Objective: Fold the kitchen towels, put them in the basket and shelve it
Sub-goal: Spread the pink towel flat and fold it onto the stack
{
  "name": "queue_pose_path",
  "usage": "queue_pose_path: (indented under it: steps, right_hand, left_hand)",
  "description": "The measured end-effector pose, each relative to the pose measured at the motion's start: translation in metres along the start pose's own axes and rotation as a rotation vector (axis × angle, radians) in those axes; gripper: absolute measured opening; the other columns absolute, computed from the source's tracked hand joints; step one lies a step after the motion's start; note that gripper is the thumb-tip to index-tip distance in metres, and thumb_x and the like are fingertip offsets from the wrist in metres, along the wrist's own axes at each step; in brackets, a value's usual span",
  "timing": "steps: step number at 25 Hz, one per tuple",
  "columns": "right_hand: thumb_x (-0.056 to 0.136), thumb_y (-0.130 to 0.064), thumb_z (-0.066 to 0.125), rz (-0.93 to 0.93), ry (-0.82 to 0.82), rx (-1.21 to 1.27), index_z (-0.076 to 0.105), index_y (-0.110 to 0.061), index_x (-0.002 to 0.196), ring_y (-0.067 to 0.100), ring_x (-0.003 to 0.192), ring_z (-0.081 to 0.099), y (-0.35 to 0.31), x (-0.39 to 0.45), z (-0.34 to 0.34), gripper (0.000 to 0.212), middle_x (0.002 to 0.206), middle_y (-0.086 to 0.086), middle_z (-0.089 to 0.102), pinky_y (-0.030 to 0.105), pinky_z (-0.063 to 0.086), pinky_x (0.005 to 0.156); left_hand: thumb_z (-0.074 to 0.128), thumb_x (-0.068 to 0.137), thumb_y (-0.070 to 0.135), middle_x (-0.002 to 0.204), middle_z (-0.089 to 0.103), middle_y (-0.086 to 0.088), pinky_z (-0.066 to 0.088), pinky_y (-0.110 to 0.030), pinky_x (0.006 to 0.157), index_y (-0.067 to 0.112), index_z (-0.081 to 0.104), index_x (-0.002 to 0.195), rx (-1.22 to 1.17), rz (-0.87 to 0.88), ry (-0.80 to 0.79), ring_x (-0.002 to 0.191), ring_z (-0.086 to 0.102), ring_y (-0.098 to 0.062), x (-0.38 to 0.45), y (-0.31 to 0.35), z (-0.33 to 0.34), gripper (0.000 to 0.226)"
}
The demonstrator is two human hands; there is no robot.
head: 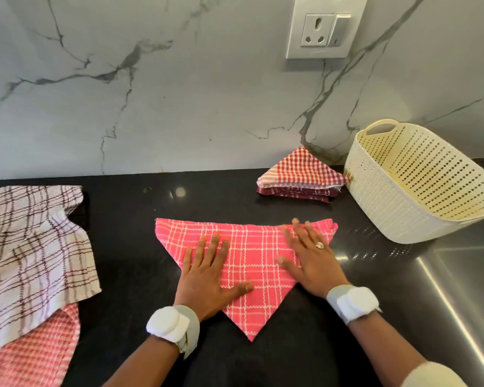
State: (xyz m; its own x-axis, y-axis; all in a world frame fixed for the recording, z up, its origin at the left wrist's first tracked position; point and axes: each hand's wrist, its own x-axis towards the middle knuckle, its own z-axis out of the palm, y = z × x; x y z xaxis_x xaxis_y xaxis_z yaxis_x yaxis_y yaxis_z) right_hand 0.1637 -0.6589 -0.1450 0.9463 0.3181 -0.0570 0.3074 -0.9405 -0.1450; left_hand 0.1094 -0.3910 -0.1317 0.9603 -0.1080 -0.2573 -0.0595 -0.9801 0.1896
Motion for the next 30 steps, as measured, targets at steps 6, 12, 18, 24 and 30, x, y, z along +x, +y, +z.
queue_pose_path:
  steps: [6,12,18,24,30]
  right_hand:
    - [0.095,-0.064,0.014,0.002,0.027,0.133,-0.002,-0.038,0.152,0.027,0.145,-0.024,-0.053,-0.018,-0.006,0.064,0.159,-0.001,-0.02,0.042,-0.01,0.117]
    - [0.092,-0.072,0.011,-0.017,-0.039,0.068,-0.007,-0.049,0.148,0.022,0.144,-0.026,-0.05,-0.029,0.006,0.064,0.158,-0.003,-0.021,0.038,-0.017,0.116]
    - [0.083,-0.063,0.059,0.413,0.005,0.408,0.005,-0.032,0.153,0.03,0.146,-0.016,-0.029,-0.021,-0.03,0.094,0.152,0.004,-0.038,0.046,0.007,0.118]
    - [0.066,-0.029,0.089,0.746,0.16,1.473,0.038,-0.018,0.13,0.014,0.103,0.056,-0.056,-0.026,-0.035,0.083,0.124,0.005,0.05,0.03,0.049,0.085]
    - [0.074,-0.012,0.08,0.744,0.072,1.5,0.068,-0.003,0.091,0.019,0.063,0.065,-0.044,-0.008,-0.04,0.022,0.085,0.011,0.074,0.023,0.045,0.053]
  left_hand:
    - [0.019,0.049,0.106,0.149,-0.042,0.006,-0.021,-0.059,0.11,0.038,-0.032,0.143,0.015,-0.017,-0.063,0.135,-0.04,-0.028,0.001,0.005,0.0,0.126]
    - [0.027,0.036,0.108,0.141,-0.052,0.008,-0.026,-0.07,0.1,0.04,-0.038,0.138,0.019,-0.016,-0.152,0.131,-0.046,-0.029,0.0,0.007,-0.005,0.139]
    - [0.012,0.058,0.102,0.148,-0.042,0.011,-0.02,-0.065,0.108,0.044,-0.034,0.139,-0.003,0.0,-0.092,0.136,-0.04,-0.021,-0.013,0.004,0.0,0.11]
    - [-0.005,0.067,0.092,0.149,-0.039,0.01,-0.021,-0.062,0.109,0.045,-0.031,0.137,-0.054,-0.055,-0.041,0.138,-0.036,-0.021,-0.014,0.014,0.003,0.088]
    - [-0.002,0.074,0.086,0.157,-0.022,0.013,-0.015,-0.054,0.114,0.045,-0.005,0.15,-0.105,-0.029,0.022,0.144,-0.024,-0.016,-0.017,0.021,-0.005,0.086]
